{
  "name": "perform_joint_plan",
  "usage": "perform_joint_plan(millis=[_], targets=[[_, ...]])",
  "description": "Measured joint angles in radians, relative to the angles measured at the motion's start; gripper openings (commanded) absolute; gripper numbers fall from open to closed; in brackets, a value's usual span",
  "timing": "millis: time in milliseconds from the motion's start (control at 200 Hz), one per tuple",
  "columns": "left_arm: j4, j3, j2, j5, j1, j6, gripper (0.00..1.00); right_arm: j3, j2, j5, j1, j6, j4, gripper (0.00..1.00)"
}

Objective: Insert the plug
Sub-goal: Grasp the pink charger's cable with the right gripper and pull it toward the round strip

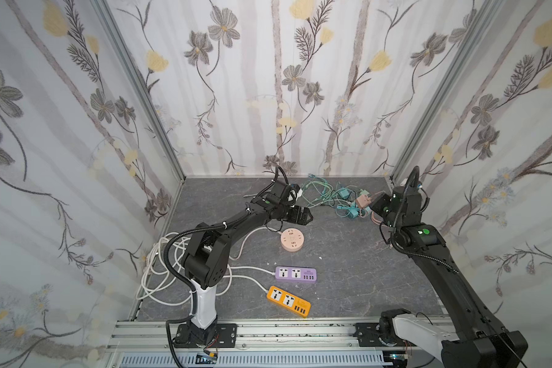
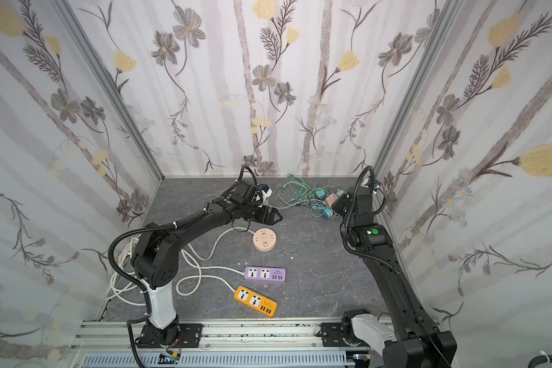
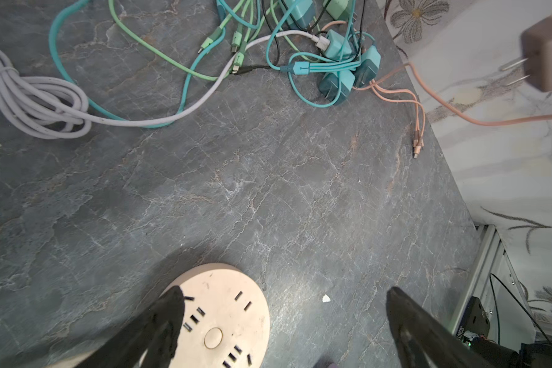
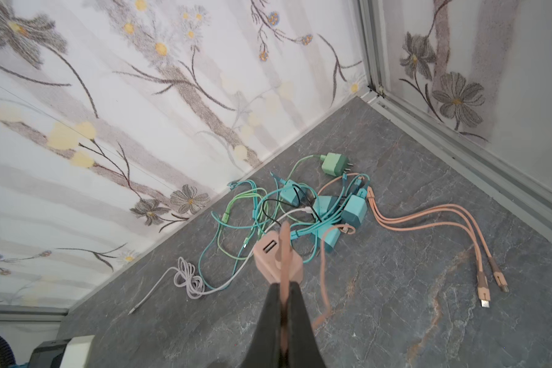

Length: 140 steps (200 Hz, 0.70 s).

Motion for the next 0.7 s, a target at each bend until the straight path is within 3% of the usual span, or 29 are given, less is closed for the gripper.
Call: perform_joint_plan(millis=[350, 700], targets=[[0.025, -0.04, -0.019, 0.001, 0.0, -0.003, 1.0, -0.192, 0.07, 0.146, 0.267, 0.198, -0.028, 0.0], [0.037, -0.105, -0.034, -0.006, 0.0, -0.003, 1.0, -0.083, 0.353, 0.127, 0.501, 0.435, 0.007, 0.04]])
